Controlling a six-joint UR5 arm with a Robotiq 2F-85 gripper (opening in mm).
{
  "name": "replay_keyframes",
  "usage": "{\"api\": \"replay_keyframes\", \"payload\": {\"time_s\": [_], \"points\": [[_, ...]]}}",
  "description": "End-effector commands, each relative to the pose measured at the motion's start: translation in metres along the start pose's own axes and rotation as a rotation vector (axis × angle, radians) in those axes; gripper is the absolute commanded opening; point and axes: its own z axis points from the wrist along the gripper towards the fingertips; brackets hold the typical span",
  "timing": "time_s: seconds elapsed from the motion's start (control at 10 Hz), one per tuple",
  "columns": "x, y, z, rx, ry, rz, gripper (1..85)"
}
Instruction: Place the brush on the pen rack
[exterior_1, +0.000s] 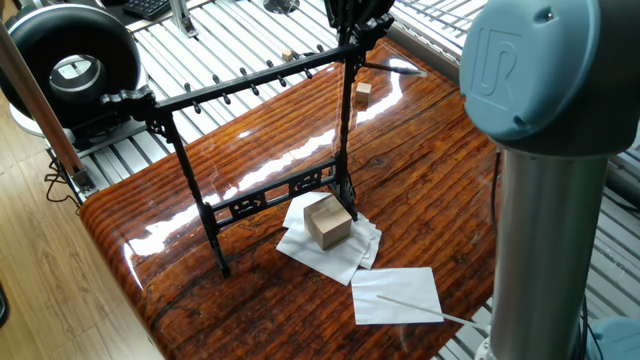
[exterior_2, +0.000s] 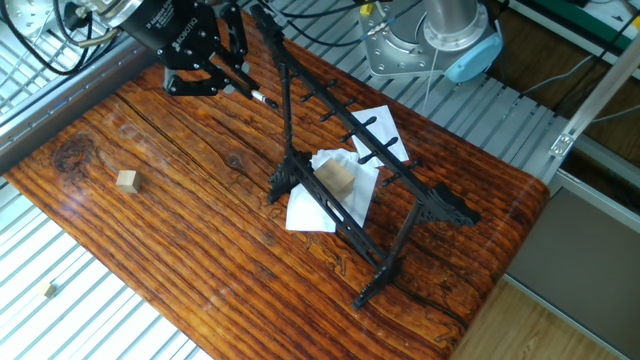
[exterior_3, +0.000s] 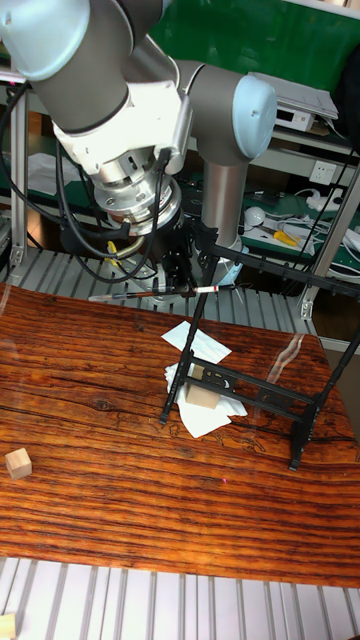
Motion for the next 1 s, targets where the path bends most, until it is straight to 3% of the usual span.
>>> {"api": "replay_keyframes", "payload": {"time_s": [0.0, 0.9], "points": [[0.007, -0.002, -0.001, 0.017, 0.01, -0.006, 1.0], [0.016, 0.015, -0.008, 0.028, 0.017, 0.021, 1.0]]}}
